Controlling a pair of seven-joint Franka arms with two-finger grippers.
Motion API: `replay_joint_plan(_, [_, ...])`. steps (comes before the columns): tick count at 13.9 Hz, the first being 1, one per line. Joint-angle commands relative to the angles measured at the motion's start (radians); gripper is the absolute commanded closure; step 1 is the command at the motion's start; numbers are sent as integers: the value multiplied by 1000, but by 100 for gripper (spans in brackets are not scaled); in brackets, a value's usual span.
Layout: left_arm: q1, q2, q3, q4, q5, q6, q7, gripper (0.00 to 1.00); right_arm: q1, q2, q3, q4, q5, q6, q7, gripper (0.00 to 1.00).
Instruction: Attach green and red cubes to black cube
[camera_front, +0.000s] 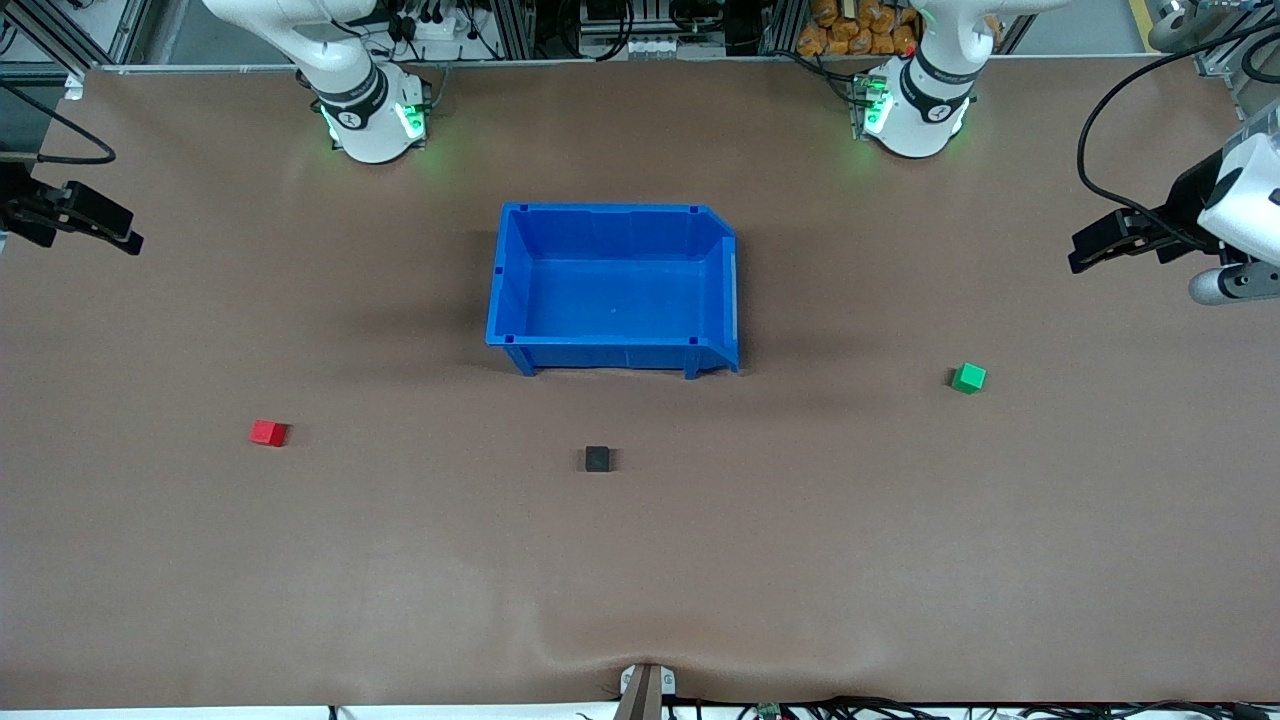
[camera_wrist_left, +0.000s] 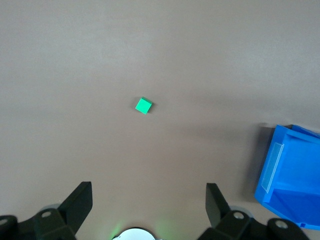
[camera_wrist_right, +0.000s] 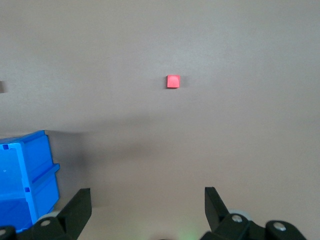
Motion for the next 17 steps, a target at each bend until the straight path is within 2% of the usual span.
replay_joint_plan(1, [-6,12,0,20,16,-13,20,0,-16,-3,9,-8,-7,-1,-2,0])
replay_joint_plan(17, [-4,20,-2,16,14,-13,23,0,-26,21,9,-5,-5,-1,1,0])
